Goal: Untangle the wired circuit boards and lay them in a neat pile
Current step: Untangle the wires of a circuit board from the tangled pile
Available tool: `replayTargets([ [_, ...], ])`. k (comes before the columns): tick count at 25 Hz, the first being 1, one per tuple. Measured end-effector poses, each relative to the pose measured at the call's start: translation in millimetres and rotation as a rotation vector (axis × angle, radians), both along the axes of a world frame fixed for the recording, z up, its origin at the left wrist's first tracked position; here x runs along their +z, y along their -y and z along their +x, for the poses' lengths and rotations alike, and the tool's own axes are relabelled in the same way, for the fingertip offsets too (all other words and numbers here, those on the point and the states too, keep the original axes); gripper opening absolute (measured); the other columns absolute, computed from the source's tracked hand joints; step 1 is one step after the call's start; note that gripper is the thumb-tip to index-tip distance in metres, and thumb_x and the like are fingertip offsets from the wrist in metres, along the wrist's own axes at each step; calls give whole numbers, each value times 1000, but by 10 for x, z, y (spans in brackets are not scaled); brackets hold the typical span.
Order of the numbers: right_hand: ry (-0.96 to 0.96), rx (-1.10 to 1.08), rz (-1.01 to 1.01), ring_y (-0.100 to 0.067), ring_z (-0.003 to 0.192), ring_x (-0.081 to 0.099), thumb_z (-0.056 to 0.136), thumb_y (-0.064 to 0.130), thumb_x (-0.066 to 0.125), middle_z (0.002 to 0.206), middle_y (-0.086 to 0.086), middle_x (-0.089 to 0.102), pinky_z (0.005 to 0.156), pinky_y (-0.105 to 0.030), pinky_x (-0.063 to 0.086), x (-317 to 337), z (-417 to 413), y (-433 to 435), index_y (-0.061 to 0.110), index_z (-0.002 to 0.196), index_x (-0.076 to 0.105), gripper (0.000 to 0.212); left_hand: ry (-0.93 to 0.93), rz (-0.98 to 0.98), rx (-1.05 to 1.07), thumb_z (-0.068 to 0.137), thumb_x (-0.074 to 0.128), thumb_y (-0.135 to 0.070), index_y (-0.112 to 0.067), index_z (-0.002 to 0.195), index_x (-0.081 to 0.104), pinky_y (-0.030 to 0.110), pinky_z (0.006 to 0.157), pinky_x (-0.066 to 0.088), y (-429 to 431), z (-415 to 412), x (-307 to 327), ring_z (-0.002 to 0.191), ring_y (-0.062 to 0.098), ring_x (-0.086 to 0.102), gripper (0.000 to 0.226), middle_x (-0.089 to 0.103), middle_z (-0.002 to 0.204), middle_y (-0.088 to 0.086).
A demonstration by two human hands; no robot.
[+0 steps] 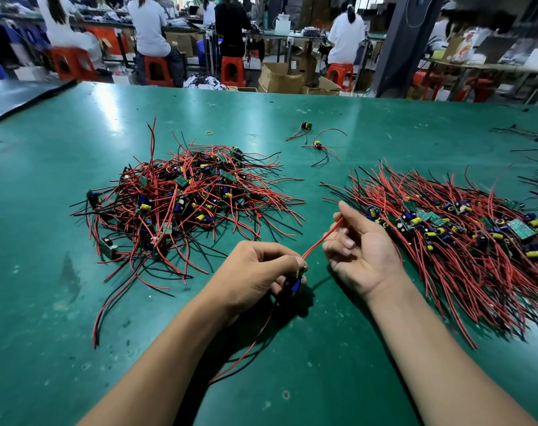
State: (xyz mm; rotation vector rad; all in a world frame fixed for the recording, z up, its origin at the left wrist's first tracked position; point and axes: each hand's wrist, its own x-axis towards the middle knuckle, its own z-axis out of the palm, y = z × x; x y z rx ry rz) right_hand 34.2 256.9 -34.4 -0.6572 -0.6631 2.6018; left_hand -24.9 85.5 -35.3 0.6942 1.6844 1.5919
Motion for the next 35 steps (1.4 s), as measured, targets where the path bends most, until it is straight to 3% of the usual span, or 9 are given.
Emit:
replayTargets([
  [4, -10, 22, -48, -4, 31, 27, 80, 18, 67, 48, 4, 35, 28, -15, 20, -11, 9, -28, 9, 49, 54, 34, -36, -10, -9, 89, 66, -6, -10, 74, 75, 13, 46, 40, -3, 0, -3, 45, 4, 49, 18, 64, 55, -5],
  [7, 37, -16, 49, -3, 32, 28, 92, 22, 64, 50, 5, 34, 30, -15, 24, -33, -1, -41, 8, 58, 55, 38, -36, -10, 8, 88, 66, -6, -10, 72, 75, 13, 46, 40, 4, -13, -12, 46, 4, 49, 19, 63, 56, -4],
  [12, 64, -12, 245, -2, 37, 31, 75, 31, 75, 58, 6, 38, 34, -14, 26, -80, -14, -39, 10, 75, 60, 26, -7, 10, 29, 88, 65, -5, -7, 73, 74, 13, 47, 41, 12, -39, -31, 46, 4, 51, 18, 65, 59, 0],
  [17, 59, 361, 630, -6, 52, 49, 71, 26, 82, 72, 1, 60, 44, -15, 39, -170, 32, 133, 6, 102, 72, 38, 117, 115, 117, 94, 59, -6, -3, 83, 69, 12, 46, 41, -3, -57, -60, 45, 3, 51, 15, 63, 58, -2],
  [21, 73, 465, 695, -7, 54, 55, 79, 23, 76, 76, -6, 68, 46, -14, 42, -188, 30, 219, 9, 99, 77, 24, 159, 158, 139, 94, 57, -4, -3, 83, 69, 12, 46, 44, 4, -63, -66, 44, 3, 54, 16, 66, 59, 1],
  [27, 214, 307, 798, -8, 45, 41, 94, 25, 66, 57, 1, 48, 41, -18, 34, -195, -1, 174, 8, 89, 77, 21, 116, 116, 119, 90, 63, -3, -6, 78, 71, 17, 51, 44, -13, -79, -97, 51, 9, 52, 14, 63, 64, 6],
  [30, 258, 234, 763, -8, 45, 40, 100, 20, 58, 61, 3, 47, 40, -19, 32, -186, -15, 143, 8, 85, 76, 26, 46, 89, 102, 89, 64, -4, -7, 76, 72, 18, 51, 46, -15, -62, -108, 52, 10, 55, 16, 64, 67, 8],
  [32, 265, 226, 760, -7, 44, 40, 99, 23, 60, 64, 4, 49, 38, -19, 32, -173, -24, 183, 8, 83, 75, 27, 25, 83, 108, 89, 64, -4, -6, 78, 72, 17, 50, 46, -8, -61, -118, 53, 10, 55, 14, 64, 67, 7],
  [35, 356, 237, 893, -12, 40, 35, 82, 46, 78, 53, 1, 44, 39, -19, 27, -133, 9, 252, 18, 64, 69, 35, 15, 89, 137, 90, 63, -2, 0, 81, 71, 18, 50, 46, -7, -58, -136, 52, 10, 57, 12, 66, 67, 8],
])
